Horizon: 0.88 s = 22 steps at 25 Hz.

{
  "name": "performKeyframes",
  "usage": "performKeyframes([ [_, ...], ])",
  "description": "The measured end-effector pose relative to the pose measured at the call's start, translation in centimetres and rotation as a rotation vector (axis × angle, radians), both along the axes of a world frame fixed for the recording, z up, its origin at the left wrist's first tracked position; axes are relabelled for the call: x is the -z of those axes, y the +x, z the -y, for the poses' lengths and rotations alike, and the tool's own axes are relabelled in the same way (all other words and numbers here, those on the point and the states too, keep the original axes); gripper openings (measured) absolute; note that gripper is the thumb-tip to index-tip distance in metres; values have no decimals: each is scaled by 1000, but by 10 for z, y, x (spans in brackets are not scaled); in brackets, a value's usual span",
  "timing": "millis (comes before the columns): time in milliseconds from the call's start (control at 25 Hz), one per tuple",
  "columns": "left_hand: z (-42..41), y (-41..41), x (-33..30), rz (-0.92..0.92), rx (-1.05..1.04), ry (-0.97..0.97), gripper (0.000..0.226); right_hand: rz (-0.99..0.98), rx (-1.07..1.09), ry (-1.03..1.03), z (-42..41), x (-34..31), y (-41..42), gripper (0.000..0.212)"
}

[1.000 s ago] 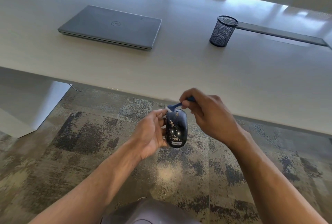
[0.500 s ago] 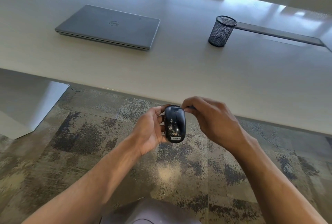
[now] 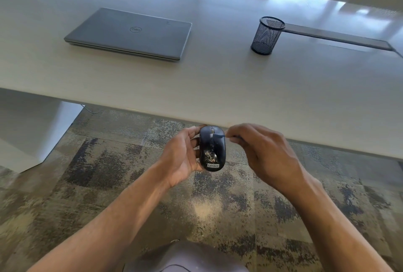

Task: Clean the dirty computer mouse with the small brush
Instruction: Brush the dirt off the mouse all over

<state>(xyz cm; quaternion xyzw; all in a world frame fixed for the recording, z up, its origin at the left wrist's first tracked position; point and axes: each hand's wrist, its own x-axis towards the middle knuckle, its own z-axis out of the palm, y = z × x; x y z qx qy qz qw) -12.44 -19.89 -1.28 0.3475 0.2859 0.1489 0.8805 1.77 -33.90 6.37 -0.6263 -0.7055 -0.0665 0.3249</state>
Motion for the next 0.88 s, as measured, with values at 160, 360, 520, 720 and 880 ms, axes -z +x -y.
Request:
performKeyframes([
  [160,4,-4,6,-41,0,4,43,1,-29,-83,16,22,-12,10],
  [360,14,-4,7,-65,35,3,43,-69,48,16,27,24,-10,28],
  [520,19,0,2,-77,48,11,45,-22,52,23,34,32,-18,25],
  [720,24,-2,3,-88,45,20,44,-65,-18,2,51,43,-31,14],
  [880,28,2,-2,-92,45,7,45,-42,109,116,49,37,-20,14],
])
